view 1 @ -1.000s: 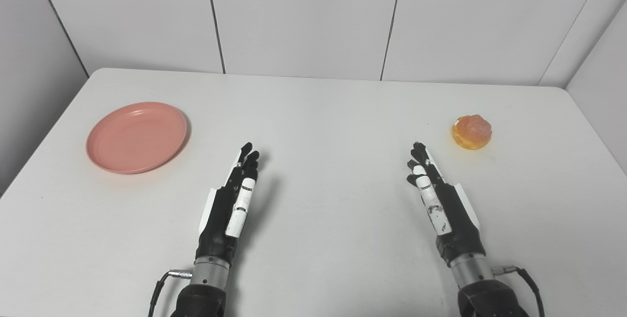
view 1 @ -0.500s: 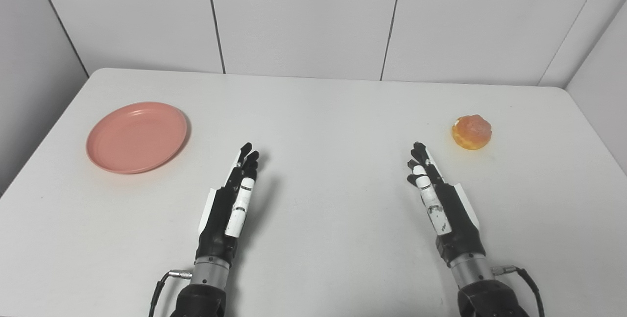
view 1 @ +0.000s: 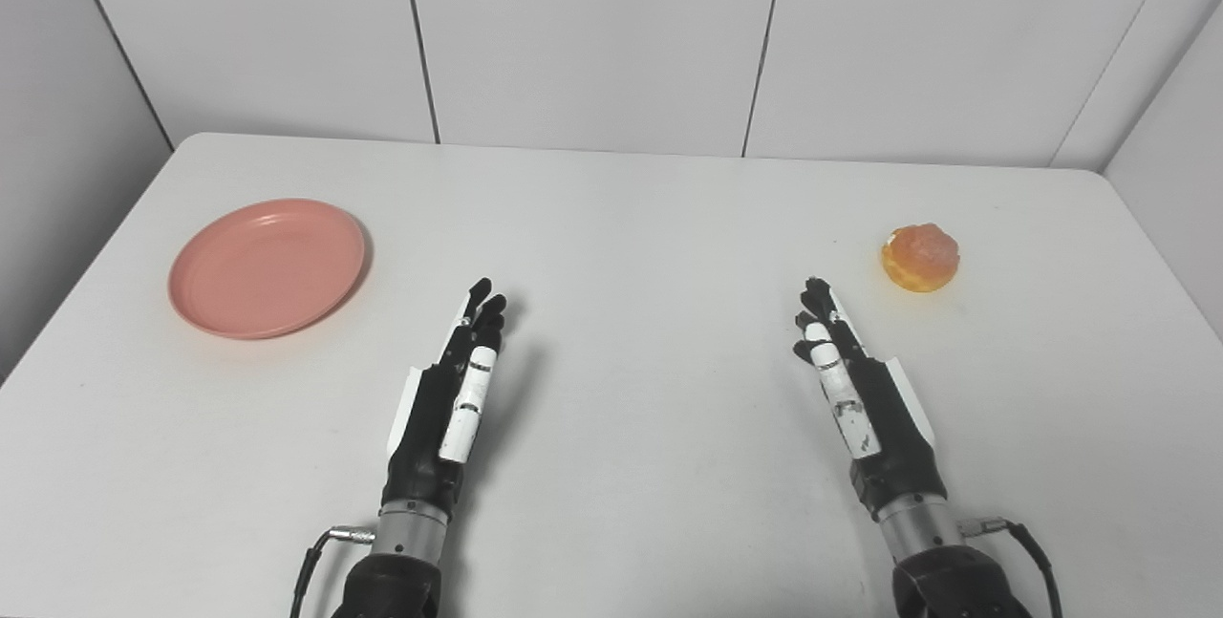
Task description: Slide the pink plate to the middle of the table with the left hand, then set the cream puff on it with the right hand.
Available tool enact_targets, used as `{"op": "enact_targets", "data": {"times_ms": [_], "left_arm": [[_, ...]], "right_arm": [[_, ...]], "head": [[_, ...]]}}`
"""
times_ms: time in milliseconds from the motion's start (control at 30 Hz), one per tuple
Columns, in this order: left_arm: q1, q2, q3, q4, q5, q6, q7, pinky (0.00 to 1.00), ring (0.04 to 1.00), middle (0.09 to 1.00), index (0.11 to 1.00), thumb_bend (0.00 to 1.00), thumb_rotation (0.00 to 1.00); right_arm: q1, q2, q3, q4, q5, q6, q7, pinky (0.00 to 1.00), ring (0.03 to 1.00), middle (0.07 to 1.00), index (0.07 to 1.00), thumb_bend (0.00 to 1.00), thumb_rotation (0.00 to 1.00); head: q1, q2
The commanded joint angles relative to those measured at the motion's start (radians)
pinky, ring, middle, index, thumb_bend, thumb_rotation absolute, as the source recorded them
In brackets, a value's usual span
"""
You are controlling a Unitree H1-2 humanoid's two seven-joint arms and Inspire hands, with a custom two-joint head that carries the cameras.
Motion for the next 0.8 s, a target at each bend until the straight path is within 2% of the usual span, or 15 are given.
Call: {"op": "enact_targets", "data": {"times_ms": [0,267,500,767], "left_arm": [[0.046,-0.003,0.001,-0.031,-0.006,-0.016,-0.001,0.95,0.949,0.95,0.946,0.48,1.0],[0.046,-0.006,0.002,-0.029,-0.011,-0.016,0.0,0.95,0.948,0.949,0.948,0.47,1.0],[0.047,-0.009,-0.004,-0.028,-0.011,-0.019,0.001,0.95,0.948,0.949,0.945,0.46,1.0],[0.056,-0.037,-0.03,0.0,0.036,-0.021,0.032,0.91,0.926,0.933,0.928,0.48,1.0]], "right_arm": [[-0.033,0.007,-0.002,-0.033,0.003,0.001,-0.007,0.94,0.967,0.98,0.978,0.21,1.0],[-0.033,0.003,-0.002,-0.025,0.004,-0.011,-0.005,0.94,0.966,0.981,0.979,0.22,1.0],[-0.03,0.0,-0.004,-0.022,0.007,-0.017,-0.004,0.94,0.966,0.98,0.979,0.22,1.0],[-0.019,-0.009,-0.03,-0.002,0.063,-0.039,0.011,0.96,0.974,0.989,0.992,0.21,1.0]], "head": [[0.002,0.0],[0.004,-0.001],[0.027,-0.018],[0.13,-0.091]]}}
